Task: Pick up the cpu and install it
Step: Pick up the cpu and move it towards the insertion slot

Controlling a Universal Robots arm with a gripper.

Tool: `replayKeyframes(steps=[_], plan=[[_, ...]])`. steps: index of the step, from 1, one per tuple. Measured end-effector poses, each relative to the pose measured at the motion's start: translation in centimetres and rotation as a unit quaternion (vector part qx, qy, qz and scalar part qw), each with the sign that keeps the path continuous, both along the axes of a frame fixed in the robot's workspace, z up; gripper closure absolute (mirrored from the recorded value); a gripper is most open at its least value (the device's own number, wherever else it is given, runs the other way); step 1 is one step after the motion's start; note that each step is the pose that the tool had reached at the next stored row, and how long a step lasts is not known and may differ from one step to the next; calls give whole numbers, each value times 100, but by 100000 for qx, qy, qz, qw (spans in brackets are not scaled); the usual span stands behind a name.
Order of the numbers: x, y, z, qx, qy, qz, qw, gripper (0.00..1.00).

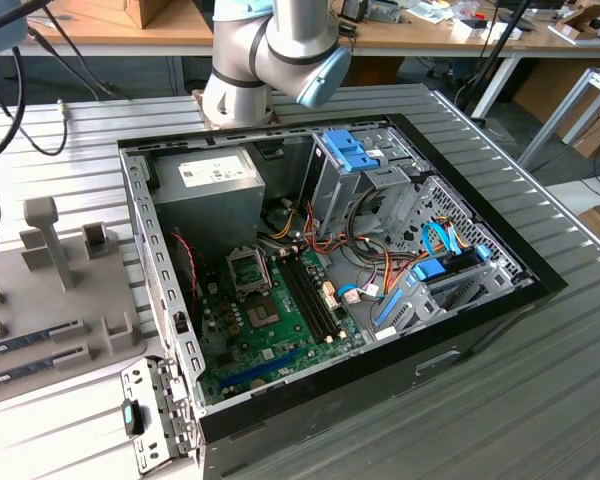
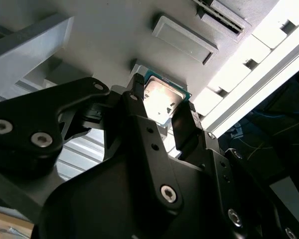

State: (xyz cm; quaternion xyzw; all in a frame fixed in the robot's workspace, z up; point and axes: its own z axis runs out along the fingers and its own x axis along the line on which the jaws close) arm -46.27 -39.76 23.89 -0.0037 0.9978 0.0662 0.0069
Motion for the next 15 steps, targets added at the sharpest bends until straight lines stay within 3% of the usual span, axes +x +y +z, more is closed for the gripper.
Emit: replayKeyframes(steps=[15], plan=[[0,0,73,884,5,1,99996,53]])
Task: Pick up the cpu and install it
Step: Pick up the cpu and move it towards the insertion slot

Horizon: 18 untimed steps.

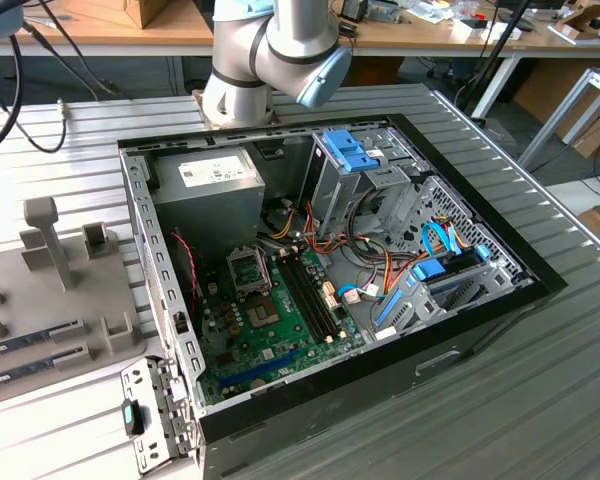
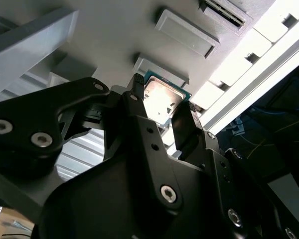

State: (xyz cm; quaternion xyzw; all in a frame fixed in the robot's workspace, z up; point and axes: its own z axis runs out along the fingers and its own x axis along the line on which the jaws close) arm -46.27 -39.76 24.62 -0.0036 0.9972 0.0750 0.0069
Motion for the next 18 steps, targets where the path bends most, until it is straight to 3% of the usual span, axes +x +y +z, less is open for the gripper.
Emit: replayKeyframes(steps=[18], plan=[[0,0,87,1124,0,-3,99994,53]])
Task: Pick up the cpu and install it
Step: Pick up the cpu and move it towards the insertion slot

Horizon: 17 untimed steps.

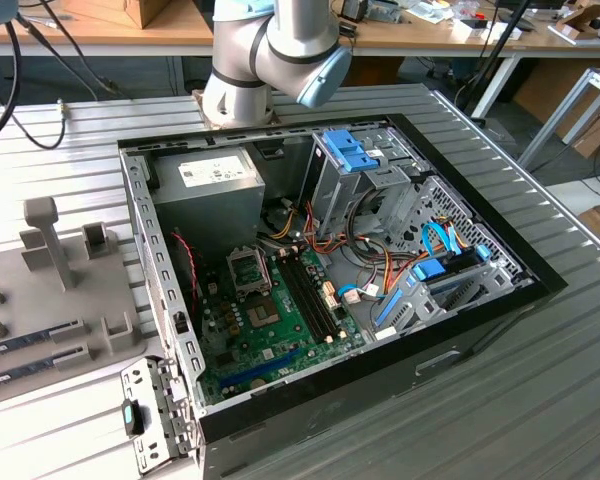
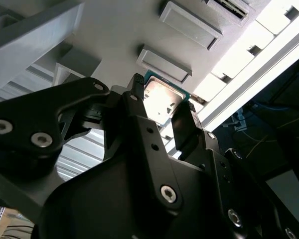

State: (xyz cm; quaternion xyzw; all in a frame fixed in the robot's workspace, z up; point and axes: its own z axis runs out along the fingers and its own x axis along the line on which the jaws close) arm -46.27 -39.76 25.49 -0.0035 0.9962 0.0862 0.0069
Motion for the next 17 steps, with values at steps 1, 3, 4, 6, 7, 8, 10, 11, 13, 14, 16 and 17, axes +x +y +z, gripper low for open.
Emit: replayKeyframes(steps=[1,3,4,6,7,8,10,11,13,14,16,17], plan=[[0,0,4,52,0,2,100000,53],[0,0,12,163,0,2,100000,53],[0,0,16,223,-6,3,100000,53],[0,0,29,403,2,2,99999,53],[0,0,32,460,2,2,99999,53],[0,0,38,554,-1,2,99998,53],[1,0,45,678,-3,4,99998,53],[0,0,50,755,2,2,99997,53],[0,0,59,888,4,1,99996,53],[0,0,63,943,3,3,99996,53],[0,0,70,1080,-3,3,99994,53],[0,0,73,1143,-2,2,99993,53]])
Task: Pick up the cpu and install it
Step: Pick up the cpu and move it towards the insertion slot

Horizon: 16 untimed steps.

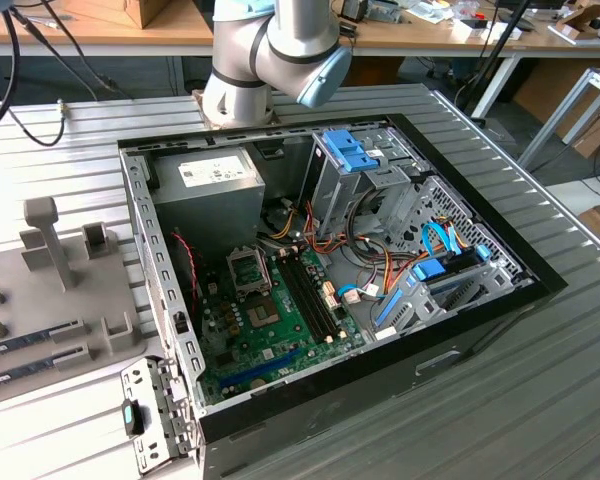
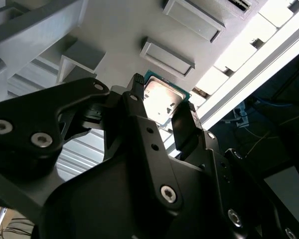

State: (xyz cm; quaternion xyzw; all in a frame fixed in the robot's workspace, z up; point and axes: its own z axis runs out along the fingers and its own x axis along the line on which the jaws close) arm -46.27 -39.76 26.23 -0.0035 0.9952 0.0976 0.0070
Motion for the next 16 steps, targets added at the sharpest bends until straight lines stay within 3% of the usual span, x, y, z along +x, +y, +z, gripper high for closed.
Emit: replayKeyframes(steps=[16], plan=[[0,0,76,1082,7,0,99994,53]])
